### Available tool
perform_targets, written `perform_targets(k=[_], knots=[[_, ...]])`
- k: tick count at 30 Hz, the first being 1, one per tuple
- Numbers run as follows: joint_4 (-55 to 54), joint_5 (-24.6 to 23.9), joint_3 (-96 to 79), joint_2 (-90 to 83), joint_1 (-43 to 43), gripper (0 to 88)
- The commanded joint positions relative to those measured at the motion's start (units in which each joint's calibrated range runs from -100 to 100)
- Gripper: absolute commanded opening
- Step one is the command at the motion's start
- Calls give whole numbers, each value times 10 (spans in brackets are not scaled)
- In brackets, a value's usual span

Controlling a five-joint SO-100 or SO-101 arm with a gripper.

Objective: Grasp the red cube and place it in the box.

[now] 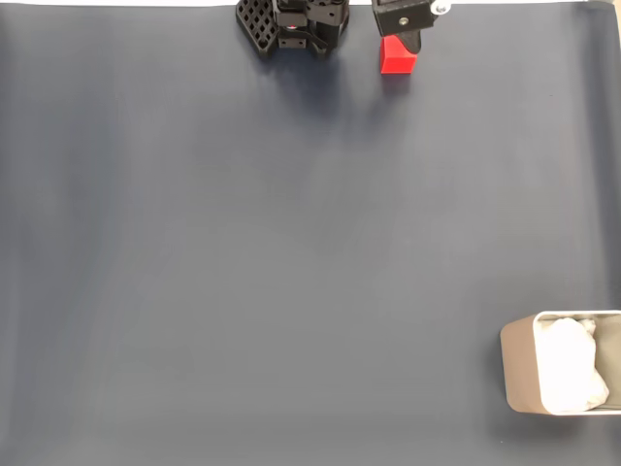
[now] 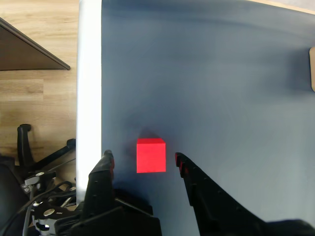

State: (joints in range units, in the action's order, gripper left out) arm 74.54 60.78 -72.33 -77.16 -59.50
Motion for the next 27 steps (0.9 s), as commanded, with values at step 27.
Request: perform_targets(k=[27], knots=[[-63,-8,-91,4,5,323]])
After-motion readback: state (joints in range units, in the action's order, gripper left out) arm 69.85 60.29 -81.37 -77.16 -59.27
